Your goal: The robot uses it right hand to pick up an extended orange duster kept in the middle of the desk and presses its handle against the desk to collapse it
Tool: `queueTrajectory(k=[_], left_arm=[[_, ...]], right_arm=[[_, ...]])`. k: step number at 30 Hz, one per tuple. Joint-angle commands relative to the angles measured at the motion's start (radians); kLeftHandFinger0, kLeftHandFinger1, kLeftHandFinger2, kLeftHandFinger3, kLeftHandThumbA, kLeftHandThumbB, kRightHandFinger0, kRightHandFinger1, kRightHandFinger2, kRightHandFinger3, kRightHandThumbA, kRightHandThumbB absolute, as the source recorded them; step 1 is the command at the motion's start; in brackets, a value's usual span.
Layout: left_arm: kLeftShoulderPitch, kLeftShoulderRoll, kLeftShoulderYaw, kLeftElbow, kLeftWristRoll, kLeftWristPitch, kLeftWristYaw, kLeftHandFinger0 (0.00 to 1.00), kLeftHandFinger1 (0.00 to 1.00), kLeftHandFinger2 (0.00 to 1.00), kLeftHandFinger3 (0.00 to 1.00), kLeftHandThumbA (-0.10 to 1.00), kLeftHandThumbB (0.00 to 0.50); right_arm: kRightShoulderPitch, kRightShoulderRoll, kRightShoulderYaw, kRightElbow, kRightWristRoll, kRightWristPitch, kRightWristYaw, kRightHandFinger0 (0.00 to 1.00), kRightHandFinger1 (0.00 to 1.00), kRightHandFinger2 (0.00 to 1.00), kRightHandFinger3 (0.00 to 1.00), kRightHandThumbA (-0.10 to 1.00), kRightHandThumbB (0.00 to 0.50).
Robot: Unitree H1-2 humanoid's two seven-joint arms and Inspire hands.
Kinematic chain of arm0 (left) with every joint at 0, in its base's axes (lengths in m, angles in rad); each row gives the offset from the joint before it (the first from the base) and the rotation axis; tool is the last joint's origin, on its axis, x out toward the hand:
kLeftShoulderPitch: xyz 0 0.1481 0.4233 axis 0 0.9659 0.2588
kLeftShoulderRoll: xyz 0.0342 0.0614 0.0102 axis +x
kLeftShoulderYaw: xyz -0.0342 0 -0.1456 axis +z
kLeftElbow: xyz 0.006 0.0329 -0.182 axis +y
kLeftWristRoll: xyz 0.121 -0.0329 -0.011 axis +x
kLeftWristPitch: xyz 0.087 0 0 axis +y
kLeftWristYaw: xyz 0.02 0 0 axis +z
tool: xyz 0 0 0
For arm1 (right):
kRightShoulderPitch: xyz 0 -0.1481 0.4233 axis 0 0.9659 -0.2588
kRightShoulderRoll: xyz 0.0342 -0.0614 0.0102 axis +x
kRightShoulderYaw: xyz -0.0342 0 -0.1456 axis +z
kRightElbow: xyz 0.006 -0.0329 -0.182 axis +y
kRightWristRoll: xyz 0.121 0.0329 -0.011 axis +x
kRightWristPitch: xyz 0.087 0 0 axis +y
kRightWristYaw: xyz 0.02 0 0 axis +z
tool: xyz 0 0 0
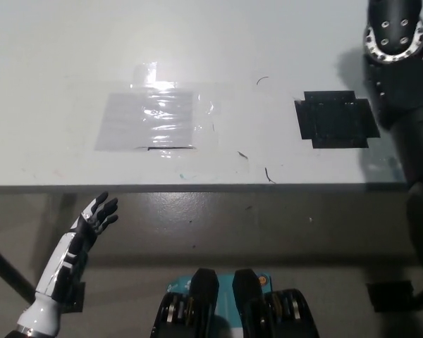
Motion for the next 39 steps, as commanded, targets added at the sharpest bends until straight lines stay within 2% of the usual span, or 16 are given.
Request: queueTrajectory(k=[1,5,8,12,13,14,18,23,28,29,30,31,35,38,39], left_arm=[[-0.006,0.009,0.006,-0.02,-0.005,-0.027,-0.004,1.0,1.0,1.0,1.0,1.0,0.267],[-0.005,0.009,0.007,-0.025,-0.012,-0.021,-0.005,1.0,1.0,1.0,1.0,1.0,0.266],[-0.007,0.011,0.007,-0.018,-0.019,-0.024,-0.01,1.0,1.0,1.0,1.0,1.0,0.274],[-0.007,0.011,0.007,-0.018,-0.02,-0.024,-0.01,1.0,1.0,1.0,1.0,1.0,0.274],[-0.006,0.009,0.009,-0.021,-0.014,-0.022,-0.004,1.0,1.0,1.0,1.0,1.0,0.286],[-0.007,0.008,0.01,-0.022,-0.015,-0.02,-0.003,1.0,1.0,1.0,1.0,1.0,0.283],[-0.006,0.01,0.01,-0.025,-0.011,-0.016,-0.002,1.0,1.0,1.0,1.0,1.0,0.288],[-0.006,0.008,0.009,-0.025,-0.009,-0.017,-0.001,1.0,1.0,1.0,1.0,1.0,0.284],[-0.012,0.005,0.008,-0.016,-0.013,-0.032,-0.004,1.0,1.0,1.0,1.0,1.0,0.277],[-0.014,0.006,0.008,-0.016,-0.012,-0.035,-0.005,1.0,1.0,1.0,1.0,1.0,0.276],[-0.014,0.007,0.009,-0.02,-0.012,-0.029,-0.004,1.0,1.0,1.0,1.0,1.0,0.275],[-0.015,0.008,0.01,-0.02,-0.013,-0.028,-0.004,1.0,1.0,1.0,1.0,1.0,0.276],[-0.014,0.007,0.011,-0.02,-0.015,-0.027,-0.003,1.0,1.0,1.0,1.0,1.0,0.278],[-0.005,0.008,0.015,-0.027,-0.017,-0.027,-0.001,1.0,1.0,1.0,1.0,1.0,0.28],[-0.004,0.008,0.016,-0.03,-0.021,-0.023,-0.003,1.0,1.0,1.0,1.0,1.0,0.282]], right_arm=[[-0.043,0.01,-0.04,-0.022,0.093,-0.076,-0.047,0.0,0.01,0.34,0.38,-0.1,0.103],[-0.04,0.023,-0.064,0.018,0.121,-0.076,-0.045,0.0,0.0,0.32,0.39,-0.1,0.1],[-0.036,0.031,-0.075,0.071,0.128,-0.076,-0.072,0.0,0.0,0.32,0.35,-0.1,0.105],[-0.038,0.03,-0.071,0.076,0.133,-0.076,-0.075,0.0,0.0,0.32,0.35,-0.1,0.104],[-0.021,0.032,-0.066,0.094,0.129,-0.076,-0.102,0.0,0.0,0.32,0.38,-0.1,0.087],[-0.017,0.031,-0.069,0.112,0.137,-0.076,-0.103,0.0,0.0,0.33,0.41,-0.1,0.089],[-0.005,0.031,-0.073,0.123,0.154,-0.076,-0.108,0.0,0.0,0.32,0.37,-0.1,0.095],[0.01,0.03,-0.065,0.12,0.159,-0.076,-0.118,0.0,0.0,0.32,0.38,-0.1,0.112],[0.035,0.031,-0.03,0.143,0.133,-0.076,-0.173,0.0,0.0,0.22,0.25,-0.1,0.159],[0.045,0.034,-0.029,0.15,0.137,-0.076,-0.171,0.0,0.0,0.21,0.24,-0.1,0.162],[0.052,0.036,-0.031,0.166,0.148,-0.076,-0.158,0.0,0.01,0.28,0.27,-0.1,0.158],[0.055,0.036,-0.029,0.173,0.151,-0.076,-0.155,0.0,0.02,0.29,0.28,-0.1,0.162],[0.058,0.037,-0.024,0.181,0.154,-0.076,-0.153,0.0,0.01,0.3,0.29,-0.1,0.162],[0.073,0.045,-0.019,0.313,0.149,-0.076,-0.153,0.0,0.0,0.23,0.17,-0.1,0.177],[0.073,0.046,-0.02,0.327,0.153,-0.076,-0.145,0.0,0.0,0.22,0.17,-0.1,0.176]])
